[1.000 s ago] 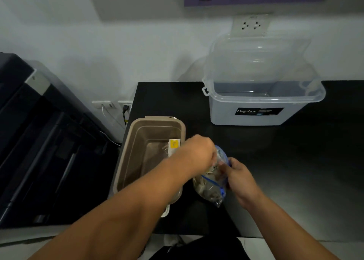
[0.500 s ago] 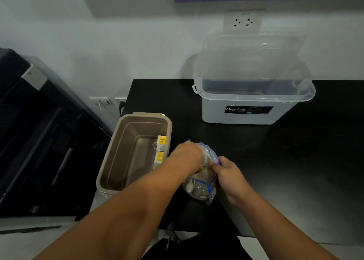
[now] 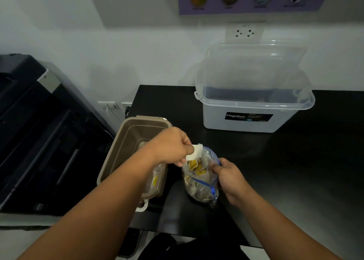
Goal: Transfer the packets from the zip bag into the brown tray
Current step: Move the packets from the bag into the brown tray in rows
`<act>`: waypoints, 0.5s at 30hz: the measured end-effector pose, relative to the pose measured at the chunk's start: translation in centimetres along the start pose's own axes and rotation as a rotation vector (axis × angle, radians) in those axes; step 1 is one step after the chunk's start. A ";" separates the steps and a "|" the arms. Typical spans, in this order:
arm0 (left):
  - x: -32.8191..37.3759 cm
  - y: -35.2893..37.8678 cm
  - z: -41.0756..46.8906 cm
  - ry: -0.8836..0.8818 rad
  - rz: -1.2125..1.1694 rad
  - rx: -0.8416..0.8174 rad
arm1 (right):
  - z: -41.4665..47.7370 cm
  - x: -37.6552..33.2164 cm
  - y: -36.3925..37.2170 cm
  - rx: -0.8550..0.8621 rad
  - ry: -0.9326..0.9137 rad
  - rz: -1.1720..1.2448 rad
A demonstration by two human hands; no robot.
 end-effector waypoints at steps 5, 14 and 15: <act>-2.6 -4.5 -1.9 0.055 -0.095 0.127 | 0.4 -0.6 0.6 0.021 0.000 0.013; -9.6 -6.1 -0.7 -0.021 0.061 0.104 | 0.5 -0.2 1.7 0.118 0.006 0.050; -10.2 -5.7 -0.3 -0.026 0.087 0.086 | 0.5 0.0 1.8 0.131 0.004 0.059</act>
Point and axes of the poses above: each hand's wrist, its own z-axis towards the middle knuckle, its own y-axis out of the palm, x = y × z, the point moved 4 cm from there along z, towards the middle knuckle, and after that the axes turned 10 degrees about -y, right-handed, at the moved point
